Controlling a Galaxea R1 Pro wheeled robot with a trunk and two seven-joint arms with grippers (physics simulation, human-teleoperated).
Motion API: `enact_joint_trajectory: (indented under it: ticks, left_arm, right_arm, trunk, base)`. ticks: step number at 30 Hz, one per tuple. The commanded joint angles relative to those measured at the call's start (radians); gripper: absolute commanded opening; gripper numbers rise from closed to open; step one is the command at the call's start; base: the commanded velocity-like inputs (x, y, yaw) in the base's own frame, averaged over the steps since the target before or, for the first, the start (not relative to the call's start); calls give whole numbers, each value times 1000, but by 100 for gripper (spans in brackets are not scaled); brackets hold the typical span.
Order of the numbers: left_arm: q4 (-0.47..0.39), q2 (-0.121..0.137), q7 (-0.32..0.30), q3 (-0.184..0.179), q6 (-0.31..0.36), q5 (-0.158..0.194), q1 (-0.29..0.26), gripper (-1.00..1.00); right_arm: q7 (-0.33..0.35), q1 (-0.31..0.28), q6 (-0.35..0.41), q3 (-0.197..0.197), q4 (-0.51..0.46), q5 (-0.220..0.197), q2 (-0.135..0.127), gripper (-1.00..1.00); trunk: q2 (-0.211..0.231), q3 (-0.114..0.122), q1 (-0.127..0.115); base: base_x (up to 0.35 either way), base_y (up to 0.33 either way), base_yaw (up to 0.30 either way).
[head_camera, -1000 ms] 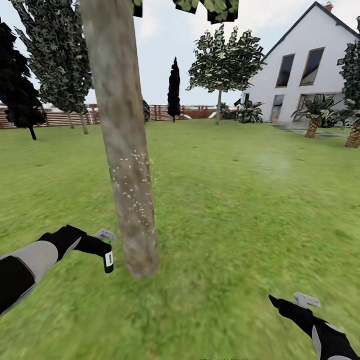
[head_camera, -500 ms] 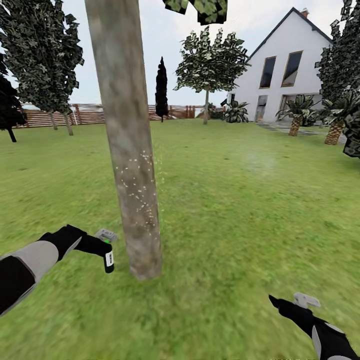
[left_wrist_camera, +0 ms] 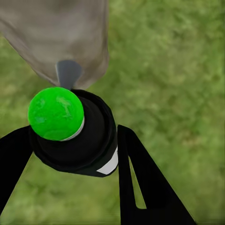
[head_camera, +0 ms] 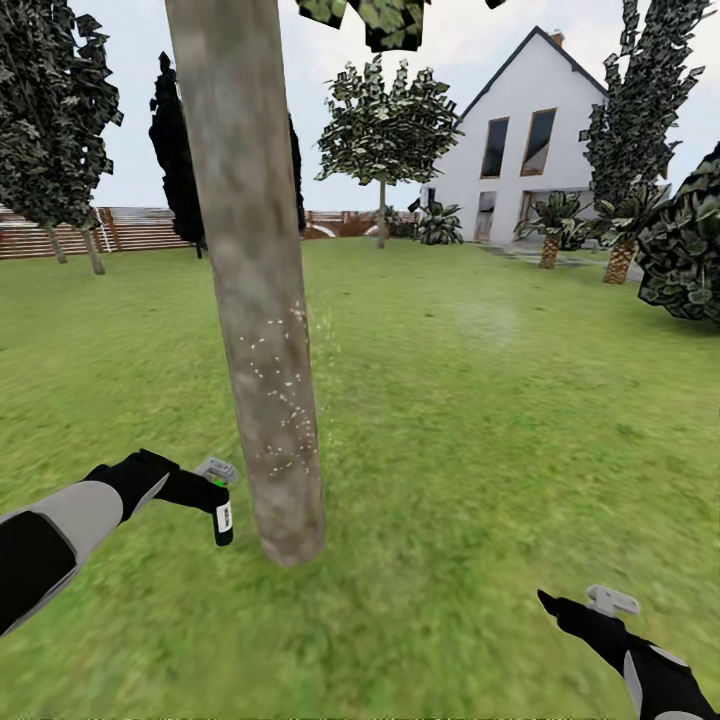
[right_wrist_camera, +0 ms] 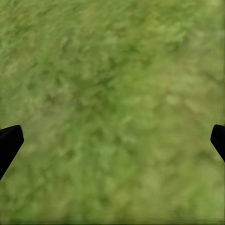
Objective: In the garden, pick up the pesticide atomizer on the floor and spray pesticide onto both trees until each tree trunk is fully covered.
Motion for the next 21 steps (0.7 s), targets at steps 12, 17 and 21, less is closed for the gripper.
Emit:
enact_joint_trajectory:
  ticks: [12,17,21]
  left_arm:
    - [0,0,-1,3,0,1,0,-100]
    - [0,-4,-1,3,0,1,0,-100]
    - [0,-4,-1,2,-1,2,1,-100]
  right_arm:
    - [0,0,0,0,0,0,1,100]
    - [0,0,0,0,0,0,1,100]
    - [0,1,0,1,1,1,3,100]
  trunk:
    - [0,2,0]
    - [0,4,0]
    - [0,5,0]
  base:
    - [-158,125,-121]
    - [-253,217,-259]
    - [-210,244,-192]
